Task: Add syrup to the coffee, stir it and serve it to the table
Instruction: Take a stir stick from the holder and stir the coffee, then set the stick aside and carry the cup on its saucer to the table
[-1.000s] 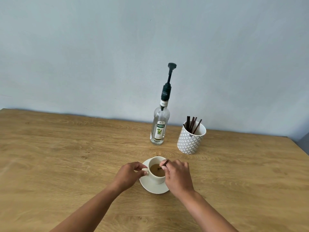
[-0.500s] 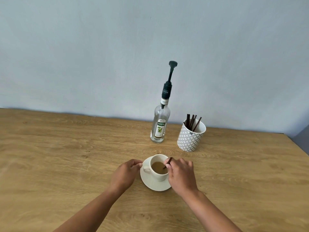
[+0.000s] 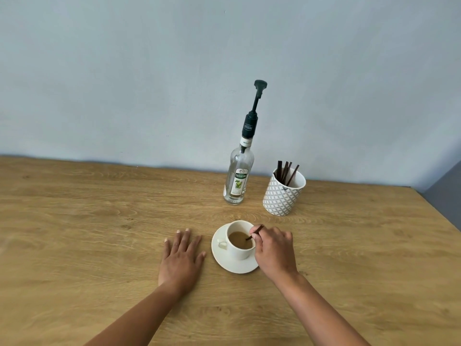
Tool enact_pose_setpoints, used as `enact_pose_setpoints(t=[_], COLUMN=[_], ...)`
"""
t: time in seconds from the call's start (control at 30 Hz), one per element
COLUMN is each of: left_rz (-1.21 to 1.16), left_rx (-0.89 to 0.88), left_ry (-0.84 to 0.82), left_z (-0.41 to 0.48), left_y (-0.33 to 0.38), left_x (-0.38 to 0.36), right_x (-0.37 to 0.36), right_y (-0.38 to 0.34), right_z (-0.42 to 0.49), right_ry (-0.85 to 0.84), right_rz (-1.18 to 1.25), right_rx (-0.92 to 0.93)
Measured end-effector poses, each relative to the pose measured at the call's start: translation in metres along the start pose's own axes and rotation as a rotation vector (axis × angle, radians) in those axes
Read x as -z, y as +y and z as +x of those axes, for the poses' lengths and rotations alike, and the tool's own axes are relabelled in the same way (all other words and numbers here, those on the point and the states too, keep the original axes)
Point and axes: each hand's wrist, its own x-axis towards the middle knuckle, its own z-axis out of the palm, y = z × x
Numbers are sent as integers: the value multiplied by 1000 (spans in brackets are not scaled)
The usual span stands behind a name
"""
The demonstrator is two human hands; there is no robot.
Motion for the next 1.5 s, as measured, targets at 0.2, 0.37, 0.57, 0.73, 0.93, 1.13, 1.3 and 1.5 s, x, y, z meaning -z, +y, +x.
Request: enact_pose_setpoints(t=[0.2, 0.37, 0.57, 0.73, 0.93, 1.13, 1.3, 1.5], left_rz=[11, -8, -15, -19, -12, -1, 6, 8], left_rx=[-4, -19, -30, -35, -36, -38, -45, -22], left_ry=[10, 6, 3, 3, -9, -15, -2, 2], left_z=[-2, -3, -3, -4, -5, -11, -23, -56], left_y=[2, 3, 1, 1, 2, 3, 4, 17], left_x=[4, 7, 8, 8, 9, 11, 7, 0], right_x=[2, 11, 20, 20, 27, 29, 31, 46], right_y=[-2, -11, -10, -10, -11, -6, 4, 21], right_z=[-7, -11, -23, -36, -41, -47, -52, -60], right_ry=[0, 125, 239, 177, 240, 236, 185, 241], right_rz=[115, 303, 206, 176, 247, 399, 529, 931], right_rx=[-64, -108, -140, -194, -156, -292, -416, -610])
